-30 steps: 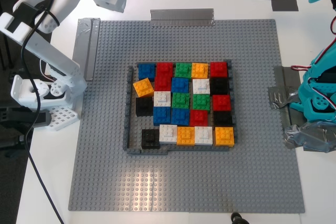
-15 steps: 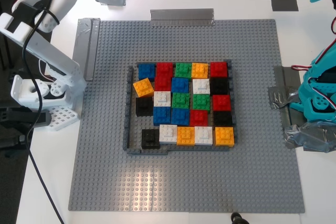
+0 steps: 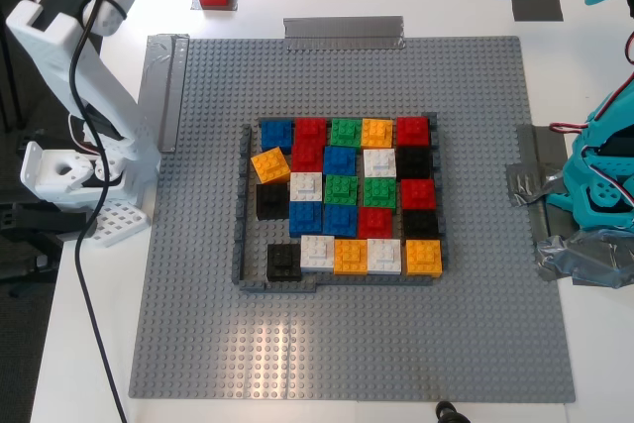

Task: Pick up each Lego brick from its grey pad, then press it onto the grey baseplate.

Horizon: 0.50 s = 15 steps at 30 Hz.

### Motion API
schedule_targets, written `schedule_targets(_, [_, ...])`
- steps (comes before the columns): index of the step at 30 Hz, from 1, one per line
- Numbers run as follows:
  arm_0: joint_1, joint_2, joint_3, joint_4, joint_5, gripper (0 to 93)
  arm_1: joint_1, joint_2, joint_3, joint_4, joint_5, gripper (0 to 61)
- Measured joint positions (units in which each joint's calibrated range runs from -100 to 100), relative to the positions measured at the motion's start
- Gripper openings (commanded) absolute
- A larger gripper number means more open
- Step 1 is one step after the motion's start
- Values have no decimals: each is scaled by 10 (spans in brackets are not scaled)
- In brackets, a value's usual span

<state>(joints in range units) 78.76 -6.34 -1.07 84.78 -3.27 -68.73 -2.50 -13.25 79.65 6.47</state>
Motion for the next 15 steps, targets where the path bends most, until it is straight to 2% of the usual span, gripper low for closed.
schedule_targets(9, [0, 0, 0, 0, 0, 0, -34, 71, -54, 40, 20, 13])
schedule_targets(10, [0, 0, 0, 0, 0, 0, -36, 75, -54, 40, 20, 62])
schedule_targets(15, [0, 0, 0, 0, 0, 0, -57, 102, -54, 35, 18, 198])
